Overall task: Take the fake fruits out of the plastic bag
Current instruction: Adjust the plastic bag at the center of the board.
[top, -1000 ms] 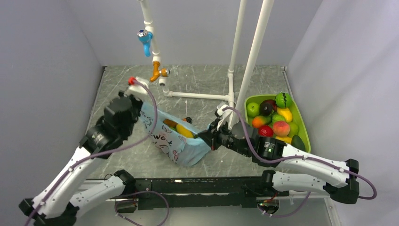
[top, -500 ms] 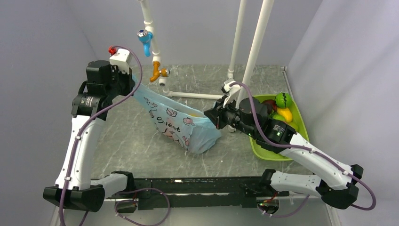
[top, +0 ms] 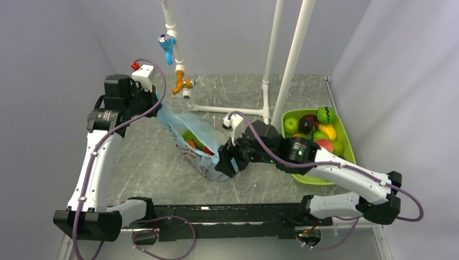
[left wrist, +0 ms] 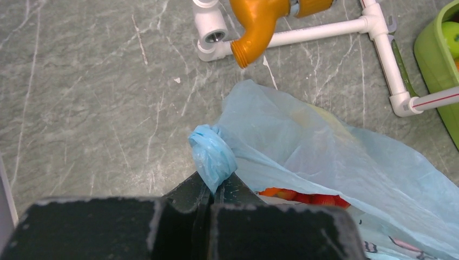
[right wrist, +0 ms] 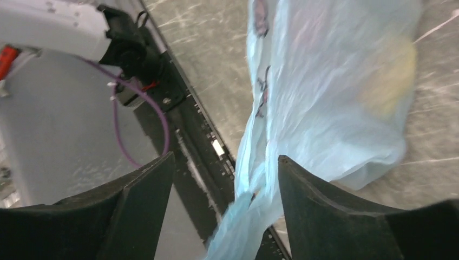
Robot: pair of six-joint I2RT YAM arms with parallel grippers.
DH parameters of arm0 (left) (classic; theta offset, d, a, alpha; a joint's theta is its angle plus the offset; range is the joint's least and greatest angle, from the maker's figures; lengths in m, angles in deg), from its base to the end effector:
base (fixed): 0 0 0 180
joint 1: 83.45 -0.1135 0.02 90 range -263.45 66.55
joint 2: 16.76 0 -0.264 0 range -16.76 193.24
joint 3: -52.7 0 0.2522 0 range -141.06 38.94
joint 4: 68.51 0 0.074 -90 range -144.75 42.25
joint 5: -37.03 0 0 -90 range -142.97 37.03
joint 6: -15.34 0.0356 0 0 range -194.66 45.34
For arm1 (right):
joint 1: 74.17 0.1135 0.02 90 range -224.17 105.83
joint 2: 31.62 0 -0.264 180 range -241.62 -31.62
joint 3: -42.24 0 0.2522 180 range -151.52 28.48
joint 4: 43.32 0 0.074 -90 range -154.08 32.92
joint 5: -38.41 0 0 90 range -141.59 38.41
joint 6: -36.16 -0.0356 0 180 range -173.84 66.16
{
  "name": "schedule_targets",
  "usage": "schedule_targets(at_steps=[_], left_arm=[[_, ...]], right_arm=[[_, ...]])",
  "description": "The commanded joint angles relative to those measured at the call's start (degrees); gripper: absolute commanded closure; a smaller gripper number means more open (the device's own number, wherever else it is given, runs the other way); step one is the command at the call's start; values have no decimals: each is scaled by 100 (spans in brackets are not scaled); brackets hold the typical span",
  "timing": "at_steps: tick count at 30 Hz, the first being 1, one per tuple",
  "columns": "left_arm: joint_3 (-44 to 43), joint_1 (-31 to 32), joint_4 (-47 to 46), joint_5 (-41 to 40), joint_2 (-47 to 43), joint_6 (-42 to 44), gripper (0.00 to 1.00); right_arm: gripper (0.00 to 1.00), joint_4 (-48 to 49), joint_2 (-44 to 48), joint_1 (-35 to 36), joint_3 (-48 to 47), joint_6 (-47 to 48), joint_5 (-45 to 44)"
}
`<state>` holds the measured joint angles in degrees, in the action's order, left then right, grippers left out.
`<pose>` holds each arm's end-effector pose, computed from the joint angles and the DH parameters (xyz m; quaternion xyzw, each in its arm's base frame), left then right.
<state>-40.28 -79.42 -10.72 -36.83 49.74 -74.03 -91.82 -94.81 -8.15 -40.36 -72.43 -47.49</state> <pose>0.2316 -0.0262 0.4118 0.1038 0.8595 -0.1367 0.4814 0.0930 0.2153 0.3797 -0.3631 0.7814 0.3637 0.3539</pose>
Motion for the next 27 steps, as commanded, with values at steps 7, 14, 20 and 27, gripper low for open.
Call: schedule_targets(at_steps=[7,14,20,27], left_arm=[[140,-34,-197,177,-376,-23,100],[169,-34,-181,91,-436,-22,100],[237,-34,-202,94,-436,-216,100],[261,-33,-193,-96,-461,-352,100]], right_arm=[[4,-1334,-1481,-22,-2852,949,-1464],[0,-2193,-3174,-319,-5210,1750,-1416],[1,-2648,-4359,-389,-5865,1806,-749],[22,-1948,-4553,-388,-5027,1385,-1208]])
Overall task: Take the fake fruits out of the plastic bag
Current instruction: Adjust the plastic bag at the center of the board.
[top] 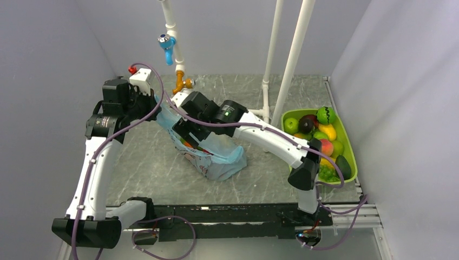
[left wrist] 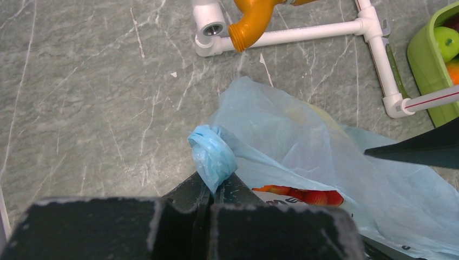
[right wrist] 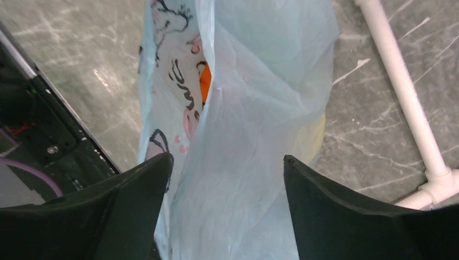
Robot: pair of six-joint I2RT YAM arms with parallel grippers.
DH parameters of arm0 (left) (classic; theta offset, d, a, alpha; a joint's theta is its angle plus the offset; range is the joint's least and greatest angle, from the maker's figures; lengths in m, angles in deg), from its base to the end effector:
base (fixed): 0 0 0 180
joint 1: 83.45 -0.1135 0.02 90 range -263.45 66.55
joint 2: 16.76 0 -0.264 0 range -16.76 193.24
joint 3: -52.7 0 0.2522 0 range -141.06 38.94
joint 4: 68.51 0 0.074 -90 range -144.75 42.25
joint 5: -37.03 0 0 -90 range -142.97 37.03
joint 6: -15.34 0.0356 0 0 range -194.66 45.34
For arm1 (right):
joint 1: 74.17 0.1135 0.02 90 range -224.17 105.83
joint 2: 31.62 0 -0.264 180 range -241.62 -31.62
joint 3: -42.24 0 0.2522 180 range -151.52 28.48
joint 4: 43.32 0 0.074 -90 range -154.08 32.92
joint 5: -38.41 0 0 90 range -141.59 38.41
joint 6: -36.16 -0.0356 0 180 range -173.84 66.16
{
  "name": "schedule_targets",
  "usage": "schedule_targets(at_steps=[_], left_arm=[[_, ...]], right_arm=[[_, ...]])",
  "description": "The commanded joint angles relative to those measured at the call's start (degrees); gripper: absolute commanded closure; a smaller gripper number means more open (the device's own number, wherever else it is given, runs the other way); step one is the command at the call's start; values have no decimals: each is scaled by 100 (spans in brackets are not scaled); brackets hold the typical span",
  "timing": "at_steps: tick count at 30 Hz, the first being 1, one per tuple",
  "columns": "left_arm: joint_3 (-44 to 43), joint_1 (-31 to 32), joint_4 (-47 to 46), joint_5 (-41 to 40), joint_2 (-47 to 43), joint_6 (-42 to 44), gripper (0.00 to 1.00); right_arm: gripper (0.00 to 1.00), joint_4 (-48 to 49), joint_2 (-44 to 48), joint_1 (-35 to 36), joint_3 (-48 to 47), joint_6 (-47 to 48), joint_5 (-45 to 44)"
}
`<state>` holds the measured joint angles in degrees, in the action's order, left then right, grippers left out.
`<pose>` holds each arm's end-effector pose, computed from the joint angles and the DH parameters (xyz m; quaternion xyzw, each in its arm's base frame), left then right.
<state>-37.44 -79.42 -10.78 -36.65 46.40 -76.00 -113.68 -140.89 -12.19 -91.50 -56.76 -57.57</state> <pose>0.2173 -0.0253 0.4082 0.0903 0.8586 -0.1462 0.4830 0.1972 0.3627 0.3886 -0.4391 0.8150 0.1604 0.3424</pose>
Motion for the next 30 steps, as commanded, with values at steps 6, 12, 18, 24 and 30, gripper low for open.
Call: schedule_targets(at_steps=[6,12,18,24,30], left_arm=[[-157,-34,44,-269,-49,-356,82],[99,-34,403,-400,-535,-900,29],[881,-34,603,-448,-1736,-1982,1],[1951,-34,289,684,-2563,-3307,1],[2987,306,-1010,1044,-2709,-4457,1]], right_arm=[[76,575,104,17,442,-344,-1069],[100,728,266,-119,566,-422,-902],[100,1073,484,-345,913,-626,-476],[100,1242,597,-429,1047,-697,-262],[100,1339,645,-430,1091,-758,-51]])
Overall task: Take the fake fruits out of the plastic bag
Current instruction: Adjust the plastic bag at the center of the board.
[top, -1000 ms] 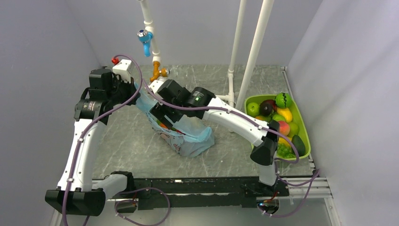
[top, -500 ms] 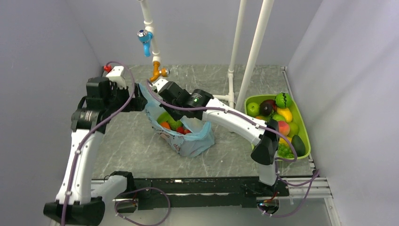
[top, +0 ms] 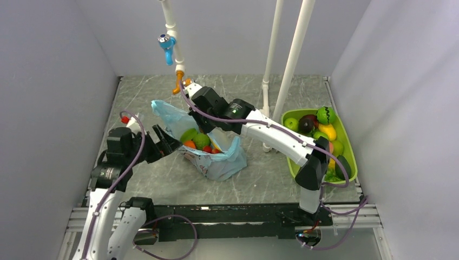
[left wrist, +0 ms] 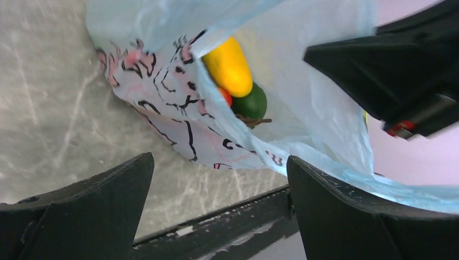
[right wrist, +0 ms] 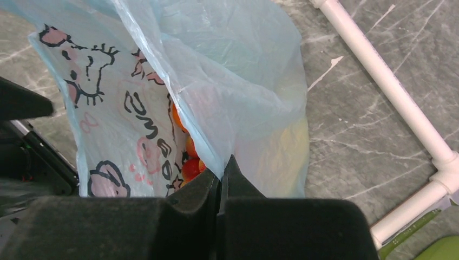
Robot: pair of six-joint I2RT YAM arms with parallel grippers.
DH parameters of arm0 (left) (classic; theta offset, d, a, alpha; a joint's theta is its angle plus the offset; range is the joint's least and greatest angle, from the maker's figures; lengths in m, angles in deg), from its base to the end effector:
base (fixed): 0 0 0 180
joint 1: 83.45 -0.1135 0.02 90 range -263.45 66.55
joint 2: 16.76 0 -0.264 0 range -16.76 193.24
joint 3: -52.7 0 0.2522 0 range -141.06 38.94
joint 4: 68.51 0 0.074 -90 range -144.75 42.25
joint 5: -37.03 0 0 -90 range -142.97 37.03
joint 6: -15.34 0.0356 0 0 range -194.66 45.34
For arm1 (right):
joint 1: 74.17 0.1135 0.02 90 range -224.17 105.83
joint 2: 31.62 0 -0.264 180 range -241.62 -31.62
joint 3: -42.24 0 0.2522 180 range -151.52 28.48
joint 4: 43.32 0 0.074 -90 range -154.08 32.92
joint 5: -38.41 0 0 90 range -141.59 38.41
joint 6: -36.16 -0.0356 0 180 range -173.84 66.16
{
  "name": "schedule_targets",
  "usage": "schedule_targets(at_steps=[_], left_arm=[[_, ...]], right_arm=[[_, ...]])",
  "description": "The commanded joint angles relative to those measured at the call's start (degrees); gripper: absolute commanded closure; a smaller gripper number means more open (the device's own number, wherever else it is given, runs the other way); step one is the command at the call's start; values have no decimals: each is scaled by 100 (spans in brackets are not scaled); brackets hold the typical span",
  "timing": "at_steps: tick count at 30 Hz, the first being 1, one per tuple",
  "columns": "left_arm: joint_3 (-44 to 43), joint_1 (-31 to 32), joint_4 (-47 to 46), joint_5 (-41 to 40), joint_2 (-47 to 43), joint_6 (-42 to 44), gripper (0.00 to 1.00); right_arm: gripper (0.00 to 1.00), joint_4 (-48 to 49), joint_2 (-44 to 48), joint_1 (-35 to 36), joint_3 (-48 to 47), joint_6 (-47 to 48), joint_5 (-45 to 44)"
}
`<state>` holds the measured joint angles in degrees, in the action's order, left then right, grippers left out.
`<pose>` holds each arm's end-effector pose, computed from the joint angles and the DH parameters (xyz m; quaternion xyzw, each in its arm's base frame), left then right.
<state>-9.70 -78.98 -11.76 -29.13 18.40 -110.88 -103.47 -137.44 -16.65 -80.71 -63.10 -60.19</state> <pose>0.1196 -0.0238 0.3285 -0.1311 0.8415 -0.3386 0.4001 0.2262 0.3454 0.3673 -0.3466 0.8469 0.1613 0.3697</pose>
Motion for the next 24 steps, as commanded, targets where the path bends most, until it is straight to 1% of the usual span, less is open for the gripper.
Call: schedule_targets(at_steps=[1,3,4,6,7,9,10,11,13,16,17,18,21,24], left_arm=[[207,435,-958,58,178,-1034,1],[165,808,-891,-617,421,-1202,1],[197,968,-926,-829,535,-1276,1],[295,1112,-1030,-1004,762,-1363,1],[339,1122,-1052,-1063,846,-1358,3],[404,1126,-1032,-1283,920,-1211,14],[426,1126,-1008,-1358,908,-1133,21],[449,1120,-978,-1483,876,-1049,33],[399,1113,-935,-1666,805,-788,49],[9,1033,-627,-1885,846,-181,86],[-211,966,-423,-1991,901,41,95],[-429,880,-207,-2103,953,293,100],[-1103,459,275,-2210,1101,999,100],[-1755,173,629,-2352,1294,1558,100]], right_arm=[[100,324,318,19,18,-141,235],[100,351,361,16,64,-162,244],[100,370,387,10,89,-172,245],[100,394,433,14,145,-177,228],[100,386,452,14,151,-176,204],[100,341,487,14,161,-182,69],[100,322,511,12,161,-169,-19],[100,303,537,13,160,-149,-113],[100,272,614,-2,163,-130,-348],[100,267,724,-106,161,-100,-547],[100,270,766,-152,153,-98,-588],[100,275,812,-191,140,-83,-612],[100,309,889,-336,40,1,-568],[100,311,843,-400,-202,89,-553]])
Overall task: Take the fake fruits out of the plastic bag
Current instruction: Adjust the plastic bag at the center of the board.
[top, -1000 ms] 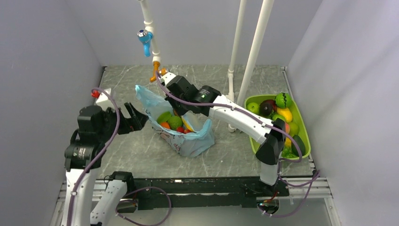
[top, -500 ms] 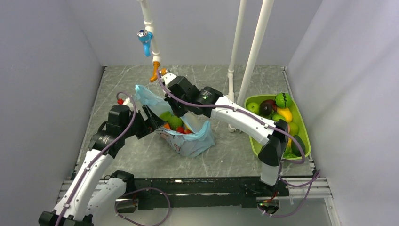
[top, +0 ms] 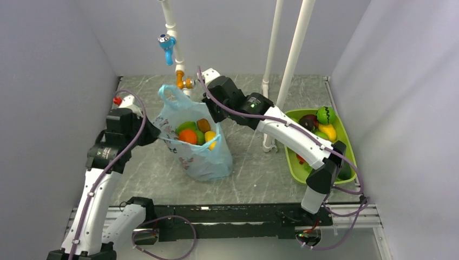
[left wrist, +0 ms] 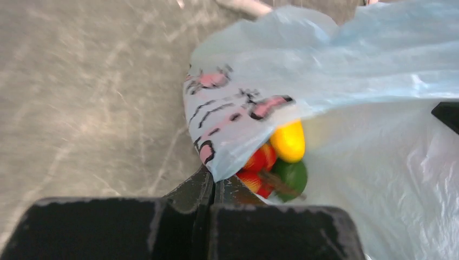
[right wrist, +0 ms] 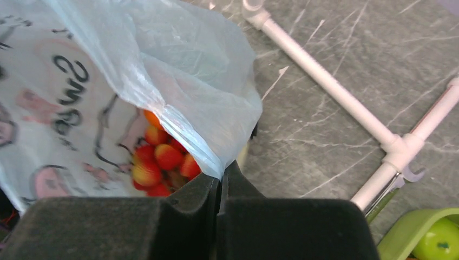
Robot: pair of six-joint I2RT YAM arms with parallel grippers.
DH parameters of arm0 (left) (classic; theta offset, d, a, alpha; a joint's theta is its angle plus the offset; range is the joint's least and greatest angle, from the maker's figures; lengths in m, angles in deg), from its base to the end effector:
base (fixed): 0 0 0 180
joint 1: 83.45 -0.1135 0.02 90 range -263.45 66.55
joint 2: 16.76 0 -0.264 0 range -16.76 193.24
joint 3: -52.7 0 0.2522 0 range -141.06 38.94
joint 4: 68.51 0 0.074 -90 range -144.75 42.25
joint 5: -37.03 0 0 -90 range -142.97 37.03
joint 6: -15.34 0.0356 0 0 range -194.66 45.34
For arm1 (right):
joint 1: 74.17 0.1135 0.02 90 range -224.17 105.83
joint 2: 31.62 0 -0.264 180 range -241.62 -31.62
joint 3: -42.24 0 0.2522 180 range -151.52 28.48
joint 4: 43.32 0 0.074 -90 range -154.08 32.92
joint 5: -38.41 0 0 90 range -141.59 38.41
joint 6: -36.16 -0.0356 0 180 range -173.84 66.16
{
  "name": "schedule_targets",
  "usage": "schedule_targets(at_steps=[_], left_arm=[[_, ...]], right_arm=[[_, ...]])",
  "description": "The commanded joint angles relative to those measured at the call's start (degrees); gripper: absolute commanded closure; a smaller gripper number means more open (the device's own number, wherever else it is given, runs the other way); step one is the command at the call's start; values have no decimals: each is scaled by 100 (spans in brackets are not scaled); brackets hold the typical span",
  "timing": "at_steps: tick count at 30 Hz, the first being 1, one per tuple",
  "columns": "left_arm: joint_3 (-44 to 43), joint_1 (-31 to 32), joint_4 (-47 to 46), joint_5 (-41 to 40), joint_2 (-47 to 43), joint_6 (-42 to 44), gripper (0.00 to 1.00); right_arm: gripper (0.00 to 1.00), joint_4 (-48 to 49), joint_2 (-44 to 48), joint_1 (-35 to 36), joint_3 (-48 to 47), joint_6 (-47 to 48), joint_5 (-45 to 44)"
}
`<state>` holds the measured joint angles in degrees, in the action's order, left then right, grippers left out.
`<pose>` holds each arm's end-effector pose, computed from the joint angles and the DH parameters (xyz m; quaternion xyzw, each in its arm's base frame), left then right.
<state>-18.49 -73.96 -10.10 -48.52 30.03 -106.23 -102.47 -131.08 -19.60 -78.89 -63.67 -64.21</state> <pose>0.1570 -0.0291 0.3489 -0.1511 0.8695 -0.1966 0.4272 0.2290 0.3084 0.4009 -0.2943 0.8428 0.1509 0.4246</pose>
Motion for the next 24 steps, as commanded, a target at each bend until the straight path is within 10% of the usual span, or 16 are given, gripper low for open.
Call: schedule_targets(at_steps=[1,7,12,20,24], left_arm=[[-1080,-402,532,-425,196,1196,100],[-2090,-553,842,-254,481,1651,100],[-1564,-554,679,205,325,1875,100],[-1029,-554,305,1632,139,1935,100],[-1067,-554,195,2192,32,1834,100]], right_arm=[[100,187,153,-123,-518,155,-127],[100,155,-58,-171,-858,88,179],[97,918,508,-198,859,-124,251],[33,1182,1419,-201,2308,-492,532],[19,1052,1936,-106,2333,-695,617]])
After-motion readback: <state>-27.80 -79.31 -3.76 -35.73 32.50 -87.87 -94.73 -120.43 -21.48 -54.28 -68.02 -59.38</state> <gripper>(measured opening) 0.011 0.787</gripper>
